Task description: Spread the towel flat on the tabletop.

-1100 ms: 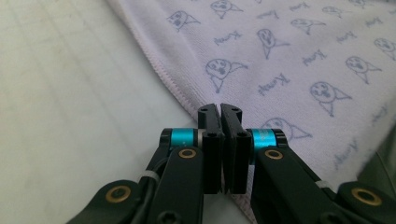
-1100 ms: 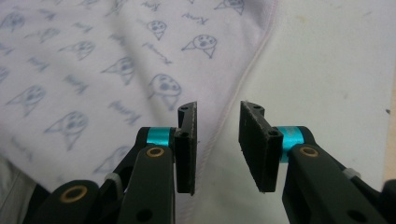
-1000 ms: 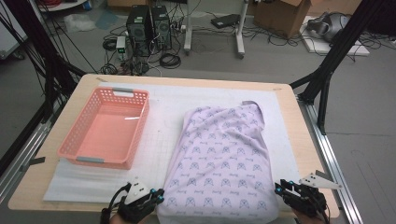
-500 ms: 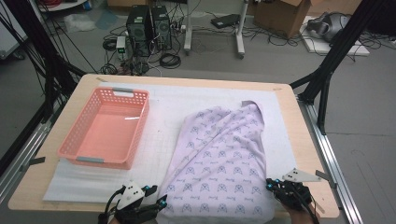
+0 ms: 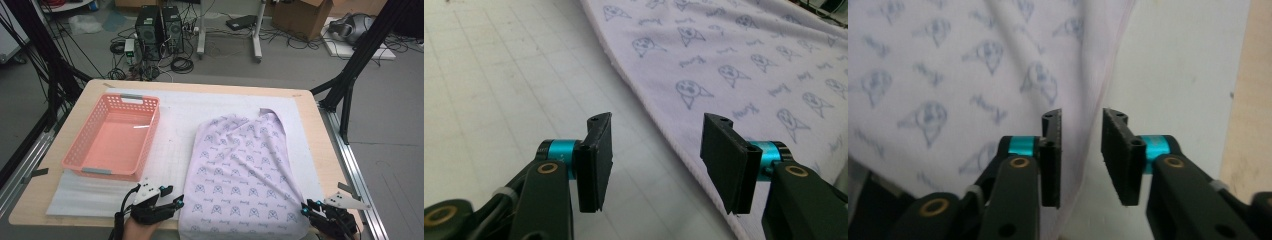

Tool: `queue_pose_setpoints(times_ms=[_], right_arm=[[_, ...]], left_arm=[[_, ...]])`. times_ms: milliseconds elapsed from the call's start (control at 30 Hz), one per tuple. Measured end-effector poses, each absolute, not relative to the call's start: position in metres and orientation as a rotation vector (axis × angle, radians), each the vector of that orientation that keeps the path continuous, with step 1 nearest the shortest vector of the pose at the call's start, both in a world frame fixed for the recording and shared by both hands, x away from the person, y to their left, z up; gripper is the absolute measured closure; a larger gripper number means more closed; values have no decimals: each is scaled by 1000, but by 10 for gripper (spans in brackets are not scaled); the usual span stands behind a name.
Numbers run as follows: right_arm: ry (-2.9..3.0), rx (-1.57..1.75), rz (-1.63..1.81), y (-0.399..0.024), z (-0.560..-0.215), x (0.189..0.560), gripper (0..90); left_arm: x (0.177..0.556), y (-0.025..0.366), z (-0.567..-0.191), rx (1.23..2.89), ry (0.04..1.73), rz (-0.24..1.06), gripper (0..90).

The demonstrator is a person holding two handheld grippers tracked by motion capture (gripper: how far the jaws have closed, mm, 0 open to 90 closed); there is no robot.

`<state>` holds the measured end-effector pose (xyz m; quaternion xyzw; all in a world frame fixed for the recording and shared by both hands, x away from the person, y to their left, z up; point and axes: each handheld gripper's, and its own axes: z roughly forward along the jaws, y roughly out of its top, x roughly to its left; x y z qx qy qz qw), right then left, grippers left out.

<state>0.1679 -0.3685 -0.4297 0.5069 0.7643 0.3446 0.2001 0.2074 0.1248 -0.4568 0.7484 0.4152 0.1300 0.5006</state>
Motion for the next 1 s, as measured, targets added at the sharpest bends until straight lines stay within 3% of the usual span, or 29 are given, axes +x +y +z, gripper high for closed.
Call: queue_pose_setpoints(times_ms=[267, 767, 900, 1000], right_arm=[[2077, 1454, 1024, -372, -434, 199, 583], [2109, 1450, 1043, -365, -444, 251, 583], [2140, 1418, 1012, -358, -446, 249, 660], [2162, 1411, 1002, -359, -446, 248, 824]], left_arm=[[234, 123, -453, 1799, 997, 309, 460], [281, 109, -450, 1818, 972, 264, 437], [284, 99, -452, 1876, 982, 245, 456], [281, 89, -452, 1956, 972, 293, 629]])
